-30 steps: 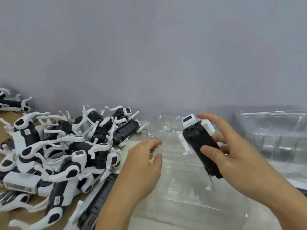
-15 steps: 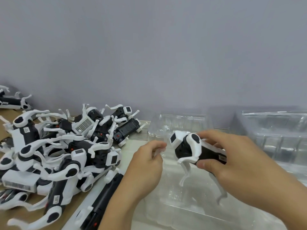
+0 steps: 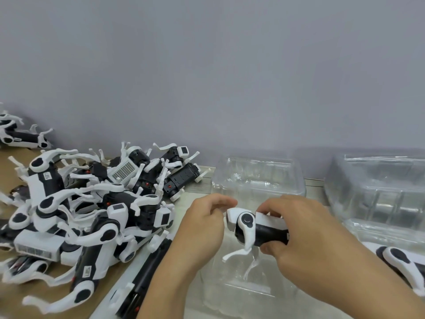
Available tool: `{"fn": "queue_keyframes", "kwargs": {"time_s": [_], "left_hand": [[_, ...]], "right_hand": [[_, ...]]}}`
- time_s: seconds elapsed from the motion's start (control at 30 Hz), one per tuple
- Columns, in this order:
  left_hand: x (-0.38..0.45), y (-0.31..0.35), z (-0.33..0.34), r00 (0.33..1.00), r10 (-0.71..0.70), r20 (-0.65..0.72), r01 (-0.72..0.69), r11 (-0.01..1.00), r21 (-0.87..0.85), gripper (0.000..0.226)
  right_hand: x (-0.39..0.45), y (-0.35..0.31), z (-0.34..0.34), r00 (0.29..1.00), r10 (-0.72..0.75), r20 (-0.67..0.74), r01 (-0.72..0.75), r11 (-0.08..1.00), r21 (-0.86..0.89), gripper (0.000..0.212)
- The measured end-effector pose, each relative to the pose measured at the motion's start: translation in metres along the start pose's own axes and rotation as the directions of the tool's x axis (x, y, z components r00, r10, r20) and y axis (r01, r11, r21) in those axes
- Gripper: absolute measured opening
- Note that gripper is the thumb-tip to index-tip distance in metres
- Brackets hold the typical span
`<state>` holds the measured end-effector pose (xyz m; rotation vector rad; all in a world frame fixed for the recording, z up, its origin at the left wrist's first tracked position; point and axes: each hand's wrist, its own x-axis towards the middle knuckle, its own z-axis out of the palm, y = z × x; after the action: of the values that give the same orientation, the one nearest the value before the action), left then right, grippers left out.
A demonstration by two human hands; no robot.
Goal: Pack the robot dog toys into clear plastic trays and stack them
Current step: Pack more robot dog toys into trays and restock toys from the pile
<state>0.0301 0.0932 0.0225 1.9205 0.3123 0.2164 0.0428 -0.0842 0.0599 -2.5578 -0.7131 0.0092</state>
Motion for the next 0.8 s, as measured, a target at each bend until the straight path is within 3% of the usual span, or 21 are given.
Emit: {"fn": "queue_keyframes", "kwargs": {"time_s": [0.27,0.5,0.8], "left_hand": [[-0.0015,0.0036,0.0005,0.999,0.030,-0.016,-0.030,1.000,0.002,0.037],[-0.0045,0.0064,0.0049,0.983,0.171,0.060,-0.175,0.982,0.075,0.025],[-0.0003,-0.0024,0.0035,0.996,0.028,0.088,-0.037,0.994,0.102,0.014]], "right_hand": [[0.0014,0.0004,0.0067,0.999,0.043,-0.006,-0.043,0.999,-0.003,0.031],[0.0005,0.0036,0.0046,0.999,0.044,-0.025,-0.046,0.993,-0.109,0.038],[0.0006,0.0012,0.0010,0.996,0.073,-0.050,-0.080,0.983,-0.162,0.032]]}}
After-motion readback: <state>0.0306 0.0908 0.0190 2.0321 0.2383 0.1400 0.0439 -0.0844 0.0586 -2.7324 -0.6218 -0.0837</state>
